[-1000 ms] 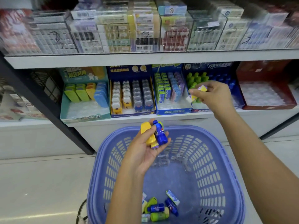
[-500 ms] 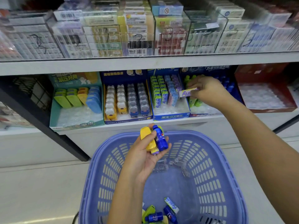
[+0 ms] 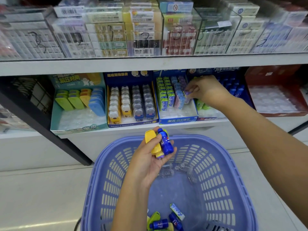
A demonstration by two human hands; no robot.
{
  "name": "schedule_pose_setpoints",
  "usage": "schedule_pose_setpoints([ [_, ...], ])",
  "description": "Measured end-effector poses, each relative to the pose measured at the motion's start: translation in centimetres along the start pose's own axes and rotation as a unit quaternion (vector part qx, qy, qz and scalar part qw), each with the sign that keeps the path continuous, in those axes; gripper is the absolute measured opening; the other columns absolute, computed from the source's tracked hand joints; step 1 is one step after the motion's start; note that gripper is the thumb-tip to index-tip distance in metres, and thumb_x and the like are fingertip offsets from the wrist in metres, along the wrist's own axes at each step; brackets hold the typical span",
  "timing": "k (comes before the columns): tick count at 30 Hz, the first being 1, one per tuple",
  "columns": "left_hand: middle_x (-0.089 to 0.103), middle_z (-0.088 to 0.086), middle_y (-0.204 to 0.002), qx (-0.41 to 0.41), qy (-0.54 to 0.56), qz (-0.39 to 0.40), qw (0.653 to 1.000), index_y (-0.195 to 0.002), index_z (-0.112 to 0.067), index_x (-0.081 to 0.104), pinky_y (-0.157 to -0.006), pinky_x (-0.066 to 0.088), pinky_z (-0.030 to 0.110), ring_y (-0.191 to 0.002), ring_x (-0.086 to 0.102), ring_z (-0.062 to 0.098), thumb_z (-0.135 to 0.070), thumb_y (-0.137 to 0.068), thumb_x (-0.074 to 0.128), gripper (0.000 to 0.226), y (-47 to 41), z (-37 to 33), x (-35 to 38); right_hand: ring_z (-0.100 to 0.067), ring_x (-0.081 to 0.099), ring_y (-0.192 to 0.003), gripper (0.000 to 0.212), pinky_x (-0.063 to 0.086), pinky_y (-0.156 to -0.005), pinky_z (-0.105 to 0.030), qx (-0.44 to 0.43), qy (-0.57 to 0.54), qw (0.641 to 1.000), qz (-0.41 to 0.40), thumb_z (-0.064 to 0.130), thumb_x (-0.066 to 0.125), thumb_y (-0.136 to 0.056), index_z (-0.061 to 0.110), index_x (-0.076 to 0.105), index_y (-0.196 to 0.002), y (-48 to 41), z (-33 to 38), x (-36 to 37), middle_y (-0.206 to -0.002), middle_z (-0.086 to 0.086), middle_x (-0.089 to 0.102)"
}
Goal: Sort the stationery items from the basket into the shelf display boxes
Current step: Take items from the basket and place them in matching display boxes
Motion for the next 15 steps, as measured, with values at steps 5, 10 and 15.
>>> schedule_pose_setpoints([
  [5,0.072,0.014,-0.091,-0.003,0.004,0.0,1.0,-0.106,-0.01,0.066,-0.063,0.058,0.038,-0.081,0.071,0.031,-0.011,-0.065,0.068,0.041,-0.1,0.2,0.0,-0.024,0.066,-0.088,0.016,0.052,-0.082,-0.031,0.011,-0.001,0.999,-0.037,0.008,0.077,-0.075,0.001,0.071,-0.088,-0.1,-0.5,-0.3,-0.093,-0.012,0.071],
  [10,0.072,0.015,-0.093,-0.008,0.012,0.001,1.0,-0.103,-0.01,0.069,-0.064,0.058,0.039,-0.083,0.071,0.032,-0.01,-0.065,0.069,0.039,-0.1,0.2,0.0,-0.022,0.065,-0.09,0.016,0.047,-0.081,-0.023,0.007,0.027,0.999,-0.021,0.011,0.074,-0.079,0.002,0.074,-0.092,-0.5,-0.2,0.2,-0.097,-0.012,0.072],
  [15,0.072,0.016,-0.091,0.004,0.033,-0.004,0.999,-0.107,-0.01,0.067,-0.066,0.058,0.04,-0.086,0.069,0.032,-0.01,-0.068,0.068,0.039,0.4,-0.1,0.3,-0.009,0.059,-0.07,0.013,0.045,-0.065,-0.018,0.034,-0.039,0.995,-0.085,0.023,0.072,-0.081,0.011,0.072,-0.088,3.6,1.4,-1.7,-0.089,-0.006,0.071],
])
Point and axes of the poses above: each hand's wrist, its own y-axis away from the middle knuckle, its own x-axis out of the palm, z = x × y, the point moved 9 cm from there along -y, towards the middle knuckle
